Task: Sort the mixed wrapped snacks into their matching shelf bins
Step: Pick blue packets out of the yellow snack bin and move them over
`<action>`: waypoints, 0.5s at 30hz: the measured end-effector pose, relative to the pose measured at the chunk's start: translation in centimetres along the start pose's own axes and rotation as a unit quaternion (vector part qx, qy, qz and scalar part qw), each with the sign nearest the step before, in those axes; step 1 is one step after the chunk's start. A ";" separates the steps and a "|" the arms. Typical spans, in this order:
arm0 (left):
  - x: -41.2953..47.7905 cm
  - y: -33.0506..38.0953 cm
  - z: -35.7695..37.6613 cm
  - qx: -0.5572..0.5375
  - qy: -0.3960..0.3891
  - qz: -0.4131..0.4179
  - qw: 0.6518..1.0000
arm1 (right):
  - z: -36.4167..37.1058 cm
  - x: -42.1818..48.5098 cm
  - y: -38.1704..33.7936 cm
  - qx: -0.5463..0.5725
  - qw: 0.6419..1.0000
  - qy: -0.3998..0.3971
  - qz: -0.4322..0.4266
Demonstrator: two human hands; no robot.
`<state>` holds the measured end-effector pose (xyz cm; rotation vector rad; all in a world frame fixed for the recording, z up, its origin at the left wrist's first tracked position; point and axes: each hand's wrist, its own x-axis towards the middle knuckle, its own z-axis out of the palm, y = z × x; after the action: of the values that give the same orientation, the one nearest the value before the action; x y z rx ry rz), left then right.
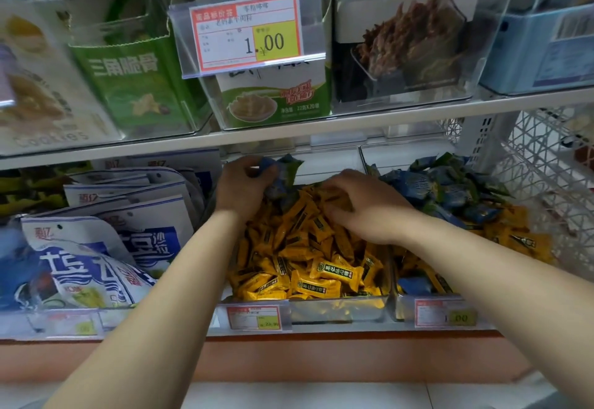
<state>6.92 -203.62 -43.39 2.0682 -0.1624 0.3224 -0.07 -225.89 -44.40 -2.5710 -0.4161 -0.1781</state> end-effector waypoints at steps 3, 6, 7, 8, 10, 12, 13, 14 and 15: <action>-2.0 1.8 -0.2 -0.163 -0.027 -0.097 0.981 | -0.4 0.1 -0.9 0.126 0.988 0.093 0.018; -4.6 3.1 0.8 -0.269 -0.093 -0.147 0.947 | -0.3 0.0 -2.1 0.227 0.968 0.106 0.021; -5.3 3.5 1.2 -0.301 -0.100 -0.151 0.936 | 0.0 0.0 -2.4 0.232 0.968 0.095 0.019; -5.9 3.9 1.7 -0.337 -0.099 -0.160 0.922 | 0.2 0.0 -2.7 0.233 0.969 0.082 0.018; -6.6 4.5 2.4 -0.393 -0.082 -0.183 0.898 | 0.3 0.0 -2.9 0.243 0.968 0.064 0.021; -7.1 5.1 3.0 -0.422 -0.065 -0.195 0.883 | -0.1 0.0 -2.8 0.272 0.961 0.052 0.016; -7.2 5.3 3.2 -0.441 -0.060 -0.200 0.873 | -0.4 -0.1 -2.7 0.292 0.955 0.044 0.011; -7.4 5.5 3.3 -0.460 -0.058 -0.206 0.862 | -0.6 -0.3 -2.7 0.312 0.949 0.040 0.007; -7.4 5.6 3.5 -0.476 -0.059 -0.208 0.852 | -0.7 -0.4 -2.6 0.339 0.940 0.040 0.008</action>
<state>-1.00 -209.52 -42.54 1.0786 0.0582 -0.1527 -1.39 -224.23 -42.60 -1.8800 -0.3488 -0.1080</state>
